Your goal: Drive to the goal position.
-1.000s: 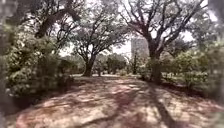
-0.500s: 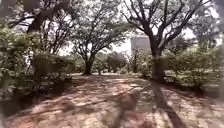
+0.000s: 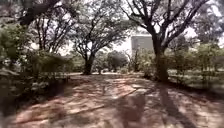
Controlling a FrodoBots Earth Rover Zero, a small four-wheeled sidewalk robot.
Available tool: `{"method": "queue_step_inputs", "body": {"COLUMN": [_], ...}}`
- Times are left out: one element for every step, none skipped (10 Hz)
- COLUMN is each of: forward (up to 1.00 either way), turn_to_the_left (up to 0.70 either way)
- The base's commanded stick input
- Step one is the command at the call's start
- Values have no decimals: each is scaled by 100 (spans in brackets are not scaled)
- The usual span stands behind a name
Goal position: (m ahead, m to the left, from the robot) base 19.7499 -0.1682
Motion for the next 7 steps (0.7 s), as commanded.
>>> {"method": "queue_step_inputs", "body": {"forward": [70,70,70,70,70,70,70], "turn_to_the_left": [0,0,0,0,0,0,0]}}
